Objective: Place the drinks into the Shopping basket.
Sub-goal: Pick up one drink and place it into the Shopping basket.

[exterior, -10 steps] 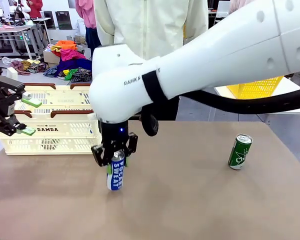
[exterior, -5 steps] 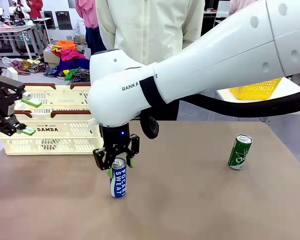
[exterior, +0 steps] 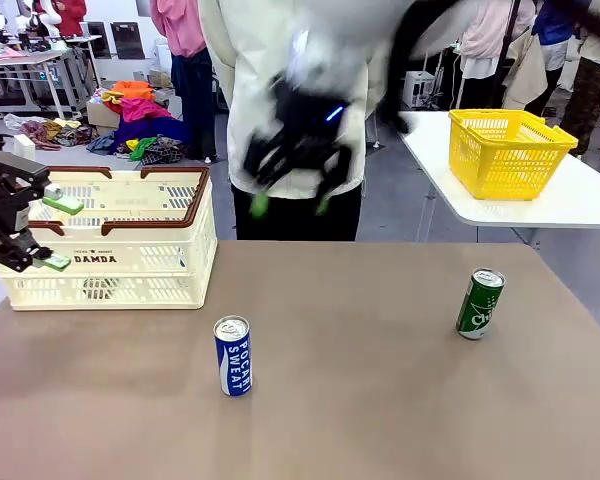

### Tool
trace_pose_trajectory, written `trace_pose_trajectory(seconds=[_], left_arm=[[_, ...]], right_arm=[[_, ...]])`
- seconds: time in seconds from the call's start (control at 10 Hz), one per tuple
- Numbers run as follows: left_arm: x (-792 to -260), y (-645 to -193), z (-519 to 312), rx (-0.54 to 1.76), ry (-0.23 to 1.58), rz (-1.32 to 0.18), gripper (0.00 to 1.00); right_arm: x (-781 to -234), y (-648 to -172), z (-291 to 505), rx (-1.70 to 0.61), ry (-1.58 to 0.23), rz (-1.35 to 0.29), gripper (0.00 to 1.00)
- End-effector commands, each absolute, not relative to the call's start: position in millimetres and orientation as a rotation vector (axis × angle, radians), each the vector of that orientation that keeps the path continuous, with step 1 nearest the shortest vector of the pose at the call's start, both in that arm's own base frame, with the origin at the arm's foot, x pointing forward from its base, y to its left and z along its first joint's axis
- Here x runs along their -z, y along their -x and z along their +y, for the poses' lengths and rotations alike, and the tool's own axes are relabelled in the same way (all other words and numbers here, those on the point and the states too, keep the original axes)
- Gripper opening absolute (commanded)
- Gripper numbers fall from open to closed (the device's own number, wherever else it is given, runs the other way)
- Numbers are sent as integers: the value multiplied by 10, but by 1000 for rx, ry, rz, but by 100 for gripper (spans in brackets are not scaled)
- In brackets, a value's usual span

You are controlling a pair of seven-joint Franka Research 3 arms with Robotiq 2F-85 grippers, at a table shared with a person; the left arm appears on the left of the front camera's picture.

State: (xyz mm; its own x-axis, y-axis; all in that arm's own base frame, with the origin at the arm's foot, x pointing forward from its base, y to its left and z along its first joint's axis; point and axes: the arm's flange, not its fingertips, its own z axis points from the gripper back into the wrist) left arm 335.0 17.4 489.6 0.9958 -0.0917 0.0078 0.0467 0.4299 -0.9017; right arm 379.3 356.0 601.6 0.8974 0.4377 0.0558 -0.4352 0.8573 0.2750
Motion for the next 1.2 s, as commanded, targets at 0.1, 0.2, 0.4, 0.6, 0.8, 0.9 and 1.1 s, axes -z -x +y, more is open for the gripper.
trace_pose_trajectory(seconds=[0.1,0.2,0.4,0.6,0.8,0.9,1.1], left_arm=[[-4911,-3329,192,91,1122,50,100],[-4911,-3329,192,91,1122,50,100],[-4911,-3329,192,91,1122,50,100],[-4911,-3329,192,91,1122,50,100],[-4911,-3329,192,91,1122,50,100],[-4911,-3329,192,91,1122,50,100],[-4911,-3329,192,91,1122,50,100]], right_arm=[[-6155,-3775,1200,-75,-606,88,100],[-6119,-3675,502,13,-754,97,100],[-5895,-3488,-675,171,-999,106,100],[-5304,-3262,-1571,254,-1282,120,100],[-4644,-3112,-1931,333,-1447,75,100],[-4374,-3121,-1919,301,-1517,6,100],[-4485,-2943,-2089,382,-1437,59,100]])
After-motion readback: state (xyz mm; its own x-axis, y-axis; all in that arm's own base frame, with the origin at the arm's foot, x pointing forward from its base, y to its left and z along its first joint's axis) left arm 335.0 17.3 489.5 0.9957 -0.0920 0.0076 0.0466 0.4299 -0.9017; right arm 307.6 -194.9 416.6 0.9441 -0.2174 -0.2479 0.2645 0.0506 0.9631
